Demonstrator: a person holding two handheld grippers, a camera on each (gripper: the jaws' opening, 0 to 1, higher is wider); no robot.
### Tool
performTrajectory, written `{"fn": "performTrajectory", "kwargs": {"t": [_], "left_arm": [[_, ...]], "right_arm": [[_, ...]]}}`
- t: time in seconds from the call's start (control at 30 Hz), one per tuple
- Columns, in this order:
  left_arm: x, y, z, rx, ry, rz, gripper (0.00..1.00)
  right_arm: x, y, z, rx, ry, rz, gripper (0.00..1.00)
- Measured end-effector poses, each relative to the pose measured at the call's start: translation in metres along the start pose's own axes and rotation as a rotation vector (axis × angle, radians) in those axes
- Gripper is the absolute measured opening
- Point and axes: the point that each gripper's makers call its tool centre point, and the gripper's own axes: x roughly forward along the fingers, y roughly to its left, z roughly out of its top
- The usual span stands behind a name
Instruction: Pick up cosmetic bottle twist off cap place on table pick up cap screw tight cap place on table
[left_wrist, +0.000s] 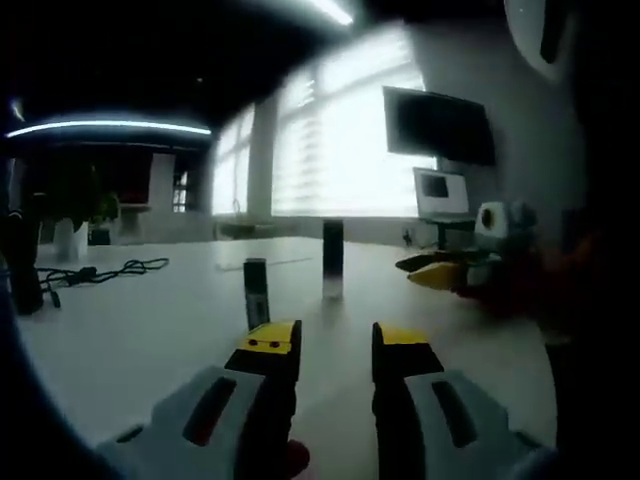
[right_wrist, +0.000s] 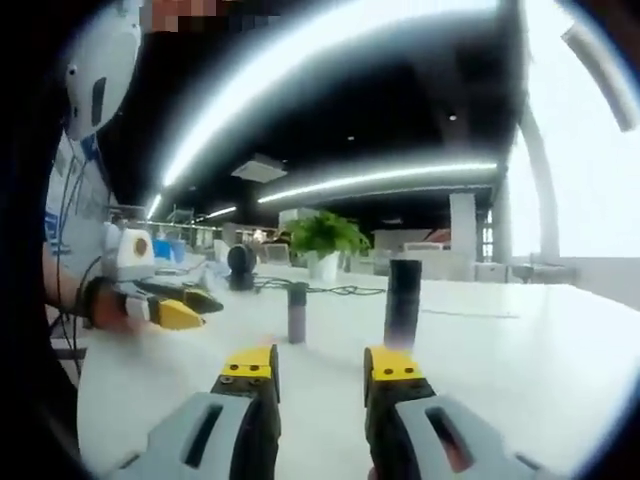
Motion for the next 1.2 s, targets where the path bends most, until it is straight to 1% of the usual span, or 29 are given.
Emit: {"fn": "performTrajectory", "kwargs": {"t": [0.03,0.07,0.2,0.37,0.43,0.47,0.5,0.57,0.67,0.77,0.87,1.03,1.1,1.2], "left_arm": [[0.004,-0.002,0.002,-0.033,-0.015,-0.011,0.23],[0.009,-0.004,0.004,-0.040,-0.023,-0.017,0.23],[0.031,-0.016,0.007,-0.006,-0.017,-0.033,0.23],[0.055,-0.023,0.009,0.011,-0.015,-0.040,0.23],[0.064,-0.021,0.009,0.017,-0.013,-0.023,0.23],[0.067,-0.021,0.009,0.016,-0.013,-0.022,0.23],[0.072,-0.021,0.009,0.016,-0.013,-0.020,0.22],[0.082,-0.024,0.011,0.009,-0.020,-0.031,0.22],[0.095,-0.026,0.008,0.018,-0.010,-0.037,0.22],[0.105,-0.021,0.006,0.009,-0.003,-0.018,0.22],[0.113,-0.014,0.001,-0.012,0.019,0.014,0.22],[0.126,-0.012,-0.001,-0.010,0.025,0.024,0.23],[0.132,-0.014,-0.002,-0.016,0.025,0.020,0.23],[0.145,-0.017,-0.001,-0.001,0.024,0.021,0.23]], "right_arm": [[-0.001,-0.003,0.002,0.014,-0.010,-0.007,0.26],[-0.002,-0.006,0.004,0.028,-0.022,-0.015,0.26],[-0.007,-0.018,0.008,0.090,-0.056,-0.053,0.25],[-0.010,-0.024,0.011,0.121,-0.077,-0.064,0.25],[-0.010,-0.024,0.011,0.124,-0.081,-0.066,0.23],[-0.010,-0.023,0.011,0.132,-0.082,-0.055,0.22],[-0.010,-0.019,0.011,0.146,-0.083,-0.028,0.22],[-0.010,-0.019,0.011,0.141,-0.084,-0.031,0.22],[-0.010,-0.018,0.012,0.141,-0.087,-0.028,0.22],[-0.012,-0.018,0.014,0.161,-0.103,-0.016,0.22],[-0.012,-0.019,0.016,0.174,-0.112,-0.014,0.22],[-0.013,-0.019,0.016,0.172,-0.115,-0.015,0.21],[-0.013,-0.018,0.017,0.175,-0.119,-0.008,0.21],[-0.013,-0.018,0.018,0.183,-0.122,-0.003,0.21]]}}
